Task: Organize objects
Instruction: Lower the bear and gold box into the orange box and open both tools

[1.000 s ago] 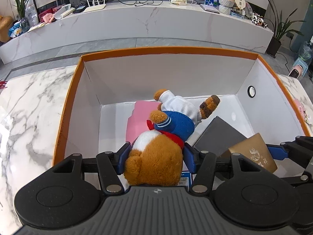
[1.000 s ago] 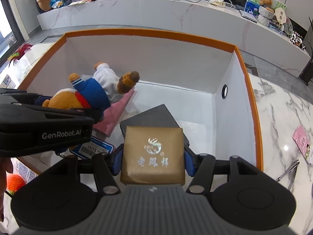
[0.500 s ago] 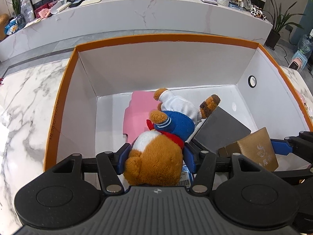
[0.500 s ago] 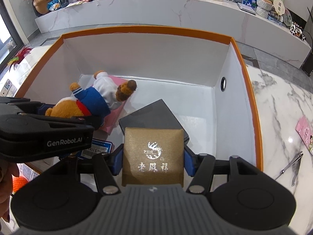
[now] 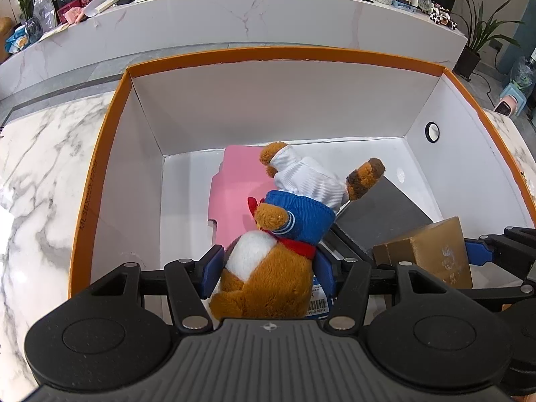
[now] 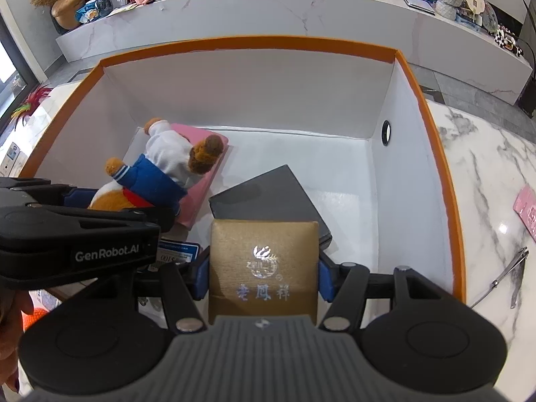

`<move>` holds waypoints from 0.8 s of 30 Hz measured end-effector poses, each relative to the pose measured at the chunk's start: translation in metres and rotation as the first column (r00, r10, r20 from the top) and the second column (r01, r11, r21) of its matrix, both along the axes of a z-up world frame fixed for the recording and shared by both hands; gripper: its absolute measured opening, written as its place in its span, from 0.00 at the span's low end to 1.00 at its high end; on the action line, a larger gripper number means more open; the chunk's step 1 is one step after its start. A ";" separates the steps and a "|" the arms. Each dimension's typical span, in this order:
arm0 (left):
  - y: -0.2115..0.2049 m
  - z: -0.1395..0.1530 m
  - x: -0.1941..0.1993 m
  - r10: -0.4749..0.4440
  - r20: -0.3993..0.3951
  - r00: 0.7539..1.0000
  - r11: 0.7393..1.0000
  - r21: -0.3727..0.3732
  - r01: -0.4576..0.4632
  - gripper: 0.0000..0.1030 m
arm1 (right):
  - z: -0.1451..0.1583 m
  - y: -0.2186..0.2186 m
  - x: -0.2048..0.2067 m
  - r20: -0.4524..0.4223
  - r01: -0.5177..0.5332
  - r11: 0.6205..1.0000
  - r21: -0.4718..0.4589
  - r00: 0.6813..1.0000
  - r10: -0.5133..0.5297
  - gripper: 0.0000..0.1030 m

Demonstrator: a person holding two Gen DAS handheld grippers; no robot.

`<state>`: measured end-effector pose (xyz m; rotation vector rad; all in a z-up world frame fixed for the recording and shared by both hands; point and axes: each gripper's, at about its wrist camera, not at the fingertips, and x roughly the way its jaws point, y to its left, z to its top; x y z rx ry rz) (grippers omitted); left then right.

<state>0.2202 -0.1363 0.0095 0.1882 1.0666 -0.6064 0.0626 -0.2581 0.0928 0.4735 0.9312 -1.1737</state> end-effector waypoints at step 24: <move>0.004 0.009 -0.004 0.013 0.040 0.999 0.999 -0.036 -0.012 0.70 | 0.003 0.005 0.003 -0.028 -0.041 0.998 -0.055 0.999 0.039 0.87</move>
